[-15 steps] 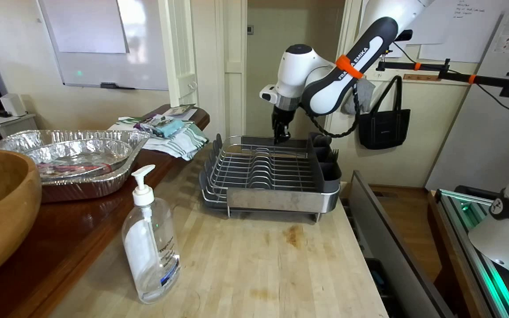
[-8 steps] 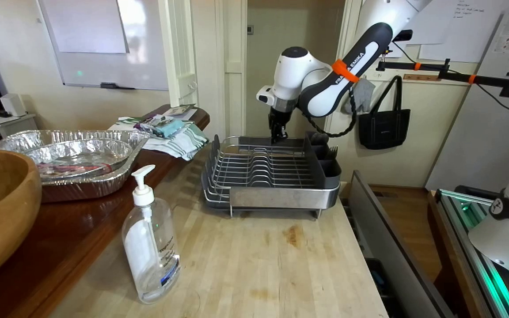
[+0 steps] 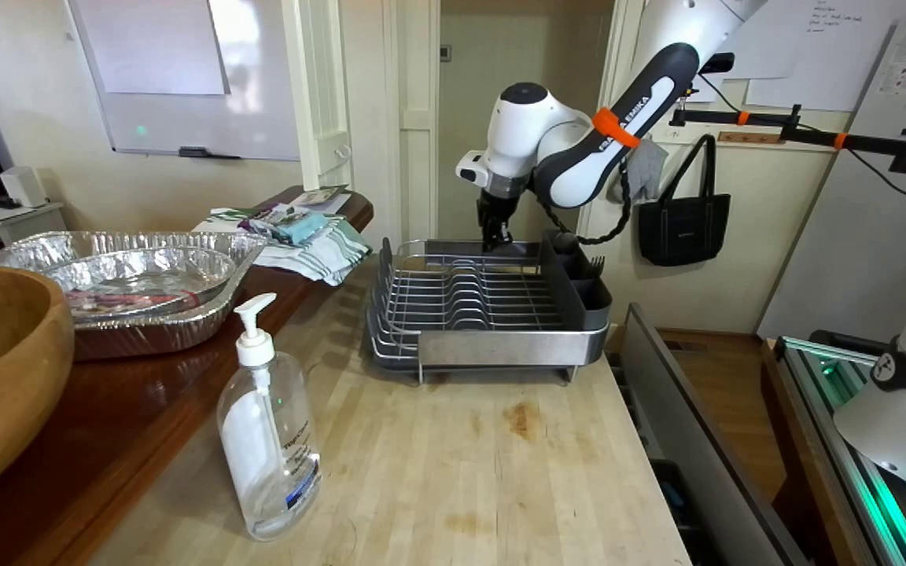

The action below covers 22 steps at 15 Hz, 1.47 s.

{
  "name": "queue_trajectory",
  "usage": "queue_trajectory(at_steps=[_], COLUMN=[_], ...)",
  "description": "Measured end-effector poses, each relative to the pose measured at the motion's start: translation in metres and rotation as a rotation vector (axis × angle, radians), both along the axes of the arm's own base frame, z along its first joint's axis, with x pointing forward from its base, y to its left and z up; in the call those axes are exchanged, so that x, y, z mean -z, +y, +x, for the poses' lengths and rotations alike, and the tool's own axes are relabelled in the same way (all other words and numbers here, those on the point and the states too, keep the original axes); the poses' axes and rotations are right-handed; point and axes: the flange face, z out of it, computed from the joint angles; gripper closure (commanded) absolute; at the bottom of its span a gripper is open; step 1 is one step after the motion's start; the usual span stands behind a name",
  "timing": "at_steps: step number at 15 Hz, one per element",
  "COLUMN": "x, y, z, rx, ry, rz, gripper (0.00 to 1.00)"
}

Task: Rotate the dishrack.

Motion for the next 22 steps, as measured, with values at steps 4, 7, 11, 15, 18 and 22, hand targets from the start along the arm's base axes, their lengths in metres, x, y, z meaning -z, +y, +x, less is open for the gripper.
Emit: queue_trajectory(at_steps=[4,7,11,15,18,22], x=[0.008,0.020,0.020,0.014,-0.002,-0.037], y=[-0.008,-0.017,-0.021,-0.028,-0.032,-0.034], z=[-0.002,-0.006,-0.006,-0.004,-0.002,0.000], rx=[0.040,0.076,0.083,0.098,0.114,0.170], ry=[-0.001,0.008,0.002,-0.012,-0.040,-0.109], rz=[0.007,0.012,0.012,0.011,0.014,0.058], gripper=[0.83,0.73,0.44,0.22,0.01,0.00])
